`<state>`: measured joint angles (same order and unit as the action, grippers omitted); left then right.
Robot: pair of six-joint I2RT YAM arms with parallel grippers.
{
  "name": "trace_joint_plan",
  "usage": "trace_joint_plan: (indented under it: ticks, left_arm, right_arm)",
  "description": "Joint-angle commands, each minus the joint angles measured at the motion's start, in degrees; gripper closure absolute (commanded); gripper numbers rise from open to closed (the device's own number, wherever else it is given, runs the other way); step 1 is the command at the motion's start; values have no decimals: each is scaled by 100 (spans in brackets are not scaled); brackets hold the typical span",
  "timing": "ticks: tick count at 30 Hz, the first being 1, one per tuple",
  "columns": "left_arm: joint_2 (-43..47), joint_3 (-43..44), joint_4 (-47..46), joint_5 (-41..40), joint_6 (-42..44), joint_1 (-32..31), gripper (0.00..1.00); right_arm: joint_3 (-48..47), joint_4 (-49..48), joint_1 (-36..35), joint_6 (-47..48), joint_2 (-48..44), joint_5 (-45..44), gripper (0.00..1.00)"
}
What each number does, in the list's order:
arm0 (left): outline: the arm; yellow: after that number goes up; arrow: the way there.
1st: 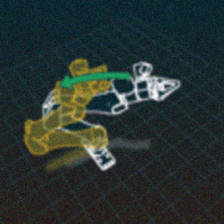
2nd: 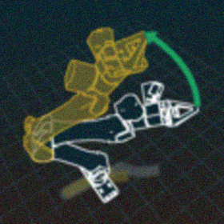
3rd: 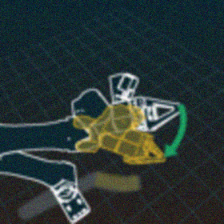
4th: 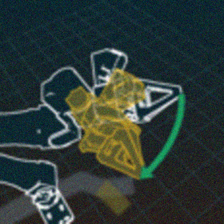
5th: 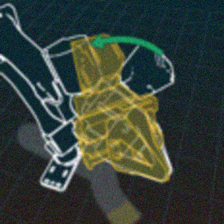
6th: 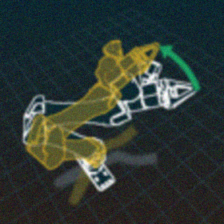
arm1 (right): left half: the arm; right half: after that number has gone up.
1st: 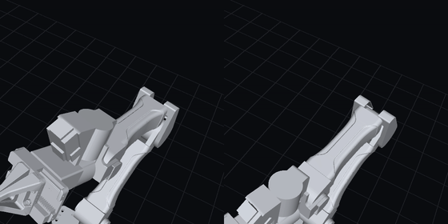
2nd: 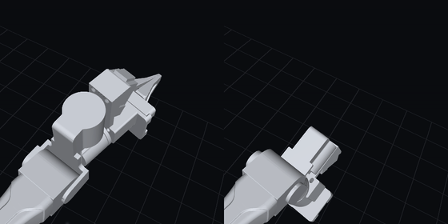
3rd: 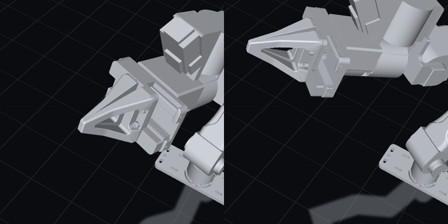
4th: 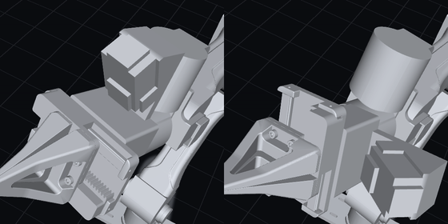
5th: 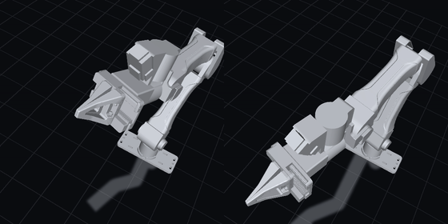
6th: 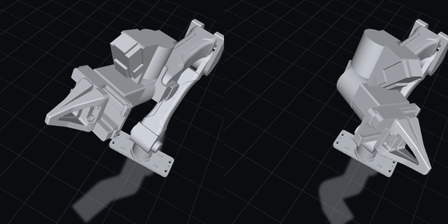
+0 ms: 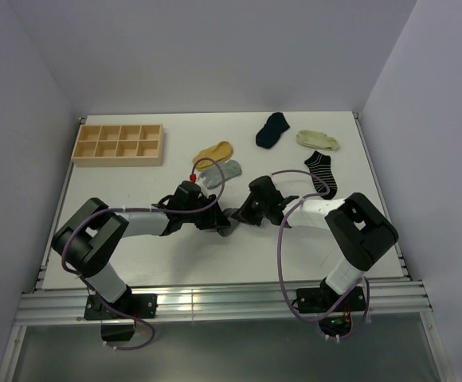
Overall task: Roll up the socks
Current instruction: Roll the sock at the center of the board.
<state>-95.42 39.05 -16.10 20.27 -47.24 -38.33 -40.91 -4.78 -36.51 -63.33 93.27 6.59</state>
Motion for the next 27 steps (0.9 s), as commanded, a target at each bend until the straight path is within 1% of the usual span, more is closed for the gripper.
trace_joint_plan:
  ticks: [1,2,3,4,5,6,7,9,10,13,14,15,18,27]
  left_arm:
    - [453,138,967,-1190,681,-262,54]
    - [654,173,1055,-1418,751,-359,48]
    - [752,208,1117,-1699,900,-612,46]
    - [831,269,1161,-2189,953,-763,44]
    - [980,305,1249,-2490,1006,-903,42]
    - [1042,366,1284,-2745,1120,-1183,42]
    - [1086,410,1328,-3322,1164,-1325,41]
    - [1174,533,1416,-3827,1357,-1711,40]
    - [1174,586,1451,-4351,1428,-1835,40]
    - [1122,709,1408,-4934,1788,-2240,39]
    - [1096,736,1347,-5015,1980,-2328,40]
    - [1052,762,1268,-5068,2060,-2485,40]
    - [824,850,1188,-5244,2237,-2688,41]
    - [129,1008,968,-5587,2580,-3093,47]
  right_arm:
    - [-303,941,-31,225,59,-281,100]
    - [-408,1039,-40,242,85,-290,100]
    - [-453,1136,-40,286,86,-316,100]
    - [-497,1285,-40,295,86,-334,100]
    - [-558,1338,-40,304,86,-325,100]
    - [-594,1382,-49,321,94,-308,100]
    - [-629,1487,-49,321,112,-299,100]
    - [-699,1523,-58,365,138,-255,100]
    - [-726,1567,-66,357,156,-246,100]
    - [-743,1594,-84,357,191,-185,100]
    - [-752,1594,-84,365,200,-167,100]
    - [-761,1594,-93,365,226,-158,100]
    - [-787,1611,-93,365,252,-114,100]
    - [-805,1603,-93,313,367,26,100]
